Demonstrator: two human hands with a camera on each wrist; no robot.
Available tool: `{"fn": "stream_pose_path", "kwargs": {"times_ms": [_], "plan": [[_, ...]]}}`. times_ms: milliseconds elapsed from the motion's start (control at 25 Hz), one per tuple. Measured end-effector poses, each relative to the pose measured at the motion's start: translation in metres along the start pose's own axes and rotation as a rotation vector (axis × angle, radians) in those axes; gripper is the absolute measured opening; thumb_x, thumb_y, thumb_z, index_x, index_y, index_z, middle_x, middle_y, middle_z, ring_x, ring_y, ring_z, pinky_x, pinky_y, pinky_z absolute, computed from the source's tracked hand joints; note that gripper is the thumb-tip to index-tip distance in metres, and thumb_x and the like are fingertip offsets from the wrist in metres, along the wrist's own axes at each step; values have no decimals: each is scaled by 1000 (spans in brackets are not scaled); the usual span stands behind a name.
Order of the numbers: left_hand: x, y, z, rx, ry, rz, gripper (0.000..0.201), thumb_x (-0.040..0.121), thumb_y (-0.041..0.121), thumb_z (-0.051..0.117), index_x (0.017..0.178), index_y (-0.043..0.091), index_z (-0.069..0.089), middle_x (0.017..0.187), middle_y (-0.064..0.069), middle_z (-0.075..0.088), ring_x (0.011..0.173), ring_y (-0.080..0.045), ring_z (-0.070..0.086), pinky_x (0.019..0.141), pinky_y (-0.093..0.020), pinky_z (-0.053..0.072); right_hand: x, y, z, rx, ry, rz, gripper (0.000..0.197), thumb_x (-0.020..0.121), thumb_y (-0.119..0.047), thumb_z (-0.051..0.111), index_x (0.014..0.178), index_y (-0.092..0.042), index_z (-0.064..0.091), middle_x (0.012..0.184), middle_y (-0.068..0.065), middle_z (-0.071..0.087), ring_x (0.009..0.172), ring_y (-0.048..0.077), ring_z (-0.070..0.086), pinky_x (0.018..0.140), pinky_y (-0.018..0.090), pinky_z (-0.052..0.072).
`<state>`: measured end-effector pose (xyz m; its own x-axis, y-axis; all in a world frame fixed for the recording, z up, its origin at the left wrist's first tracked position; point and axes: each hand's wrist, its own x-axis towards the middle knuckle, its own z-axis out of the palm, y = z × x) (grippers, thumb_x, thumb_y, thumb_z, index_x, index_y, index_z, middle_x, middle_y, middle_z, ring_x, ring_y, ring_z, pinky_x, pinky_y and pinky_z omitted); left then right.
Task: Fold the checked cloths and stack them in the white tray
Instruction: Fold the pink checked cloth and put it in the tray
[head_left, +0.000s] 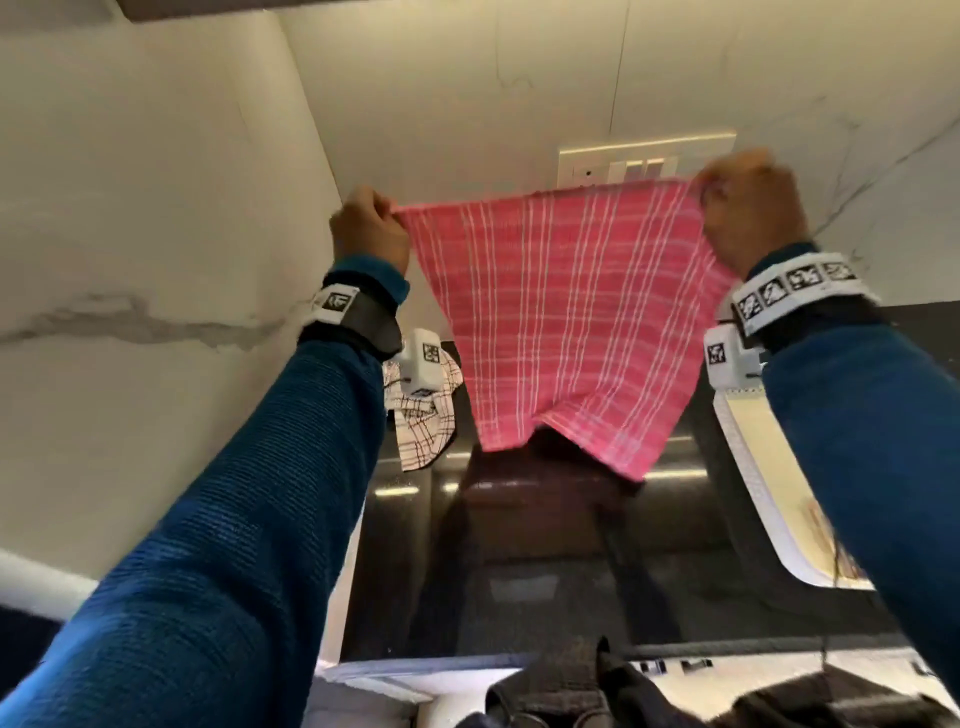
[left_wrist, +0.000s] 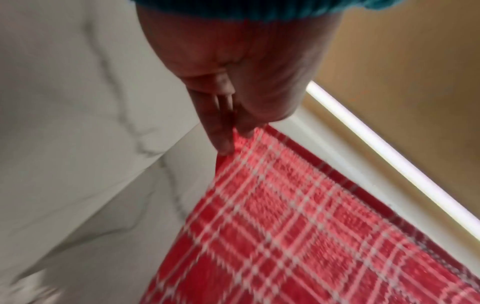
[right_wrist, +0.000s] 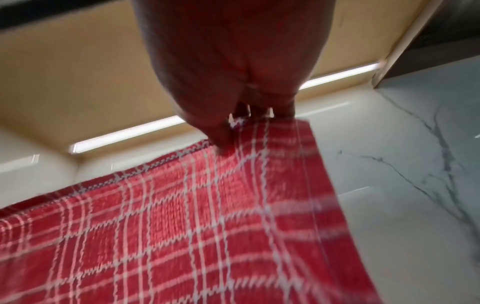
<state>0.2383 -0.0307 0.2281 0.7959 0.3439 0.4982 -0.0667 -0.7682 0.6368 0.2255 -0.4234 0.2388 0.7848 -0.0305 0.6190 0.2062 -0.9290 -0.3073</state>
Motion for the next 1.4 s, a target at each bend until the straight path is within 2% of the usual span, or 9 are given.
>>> {"fn": "stream_pose_path", "kwargs": {"times_ms": [160,320,560,680,840,1040,1160,1280,1400], "plan": [[-27,31,-54,-278,327,213,17,90,14,55,100,8,68,91,3,69,81,-7,61,72,-3,40,-9,-13,-52,162,301,-54,28,99,-23,49,103,-9,73,101,15,72,92,27,65,84,30,47],[-119,1,-60,-286,321,145,16,96,14,56,107,10,67,104,6,66,97,-7,61,84,0,37,-100,-5,-58,280,134,-64,23,100,-26,56,105,-10,72,96,13,75,85,25,69,79,33,51],[-297,-81,-34,-5,-186,-93,25,91,4,56,111,12,68,105,-11,72,96,-30,66,86,-31,48,-269,61,1,285,-371,77,25,90,-7,66,111,-20,72,108,4,73,98,28,68,91,40,52],[-361,-103,-28,174,-455,-218,25,91,6,55,110,15,68,108,-13,71,96,-34,66,84,-34,49,-351,90,18,151,-574,43,52,79,11,62,118,-22,74,107,3,69,97,26,65,92,41,53],[-412,-107,-37,485,-838,-349,24,94,13,52,105,27,68,104,-4,70,83,-21,62,75,-32,49,-413,117,22,-17,-814,17,36,81,7,57,99,-17,77,100,9,67,96,34,67,84,39,53],[-421,-98,-60,585,-980,-309,17,95,17,58,106,21,71,102,0,70,92,-18,66,91,-34,54,-421,127,-6,-42,-958,120,39,93,-1,54,124,-17,71,125,11,69,113,31,65,95,34,49],[-408,-87,-82,718,-1089,-269,18,96,20,59,104,12,73,102,-7,72,96,-23,68,93,-37,55,-393,130,-31,75,-1097,150,29,92,2,58,114,-8,74,120,9,71,105,26,67,87,32,49],[-382,-79,-94,521,-919,-300,12,95,19,61,94,17,72,95,-4,70,85,-17,64,78,-30,52,-350,126,-56,277,-1072,255,22,90,-7,70,97,-27,74,101,-2,75,87,14,71,78,34,54],[-337,-73,-75,275,-621,-317,10,96,21,60,92,21,69,86,3,66,74,-12,58,68,-25,43,-301,114,-52,448,-863,424,5,95,-16,67,95,-21,70,92,3,75,81,22,73,75,42,59]]}}
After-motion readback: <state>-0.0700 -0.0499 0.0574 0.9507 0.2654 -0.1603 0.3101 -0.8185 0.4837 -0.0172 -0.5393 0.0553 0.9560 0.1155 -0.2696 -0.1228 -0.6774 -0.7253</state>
